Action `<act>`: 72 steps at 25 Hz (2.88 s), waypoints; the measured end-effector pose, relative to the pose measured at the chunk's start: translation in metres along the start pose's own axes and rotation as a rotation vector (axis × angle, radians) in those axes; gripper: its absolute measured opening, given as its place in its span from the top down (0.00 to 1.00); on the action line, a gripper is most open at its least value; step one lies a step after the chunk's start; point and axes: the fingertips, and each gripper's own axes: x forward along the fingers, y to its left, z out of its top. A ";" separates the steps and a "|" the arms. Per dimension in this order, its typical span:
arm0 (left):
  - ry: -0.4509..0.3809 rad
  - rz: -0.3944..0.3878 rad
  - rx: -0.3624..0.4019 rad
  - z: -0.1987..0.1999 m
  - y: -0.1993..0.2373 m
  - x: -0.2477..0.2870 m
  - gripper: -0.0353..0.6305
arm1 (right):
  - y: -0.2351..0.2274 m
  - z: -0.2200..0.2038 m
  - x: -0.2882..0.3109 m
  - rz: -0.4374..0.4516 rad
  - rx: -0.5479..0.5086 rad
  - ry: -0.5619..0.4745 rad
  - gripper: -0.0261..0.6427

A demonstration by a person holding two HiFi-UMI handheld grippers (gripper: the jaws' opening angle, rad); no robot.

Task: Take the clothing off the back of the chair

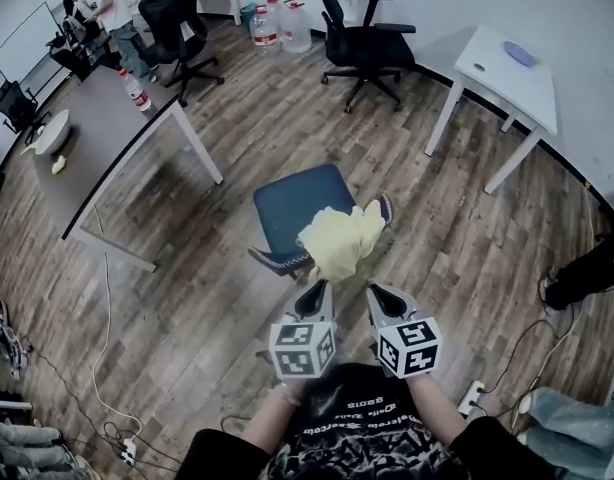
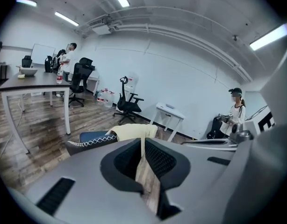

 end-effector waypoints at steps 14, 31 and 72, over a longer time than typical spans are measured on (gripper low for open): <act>0.081 -0.102 0.012 -0.008 0.010 0.010 0.62 | -0.014 -0.001 0.016 -0.097 0.107 0.002 0.56; 0.238 0.084 -0.012 -0.040 0.037 0.062 0.59 | -0.051 -0.012 0.070 -0.008 0.124 0.140 0.42; 0.368 -0.029 -0.110 -0.059 0.035 0.110 0.82 | -0.034 -0.010 0.123 0.205 0.058 0.323 0.75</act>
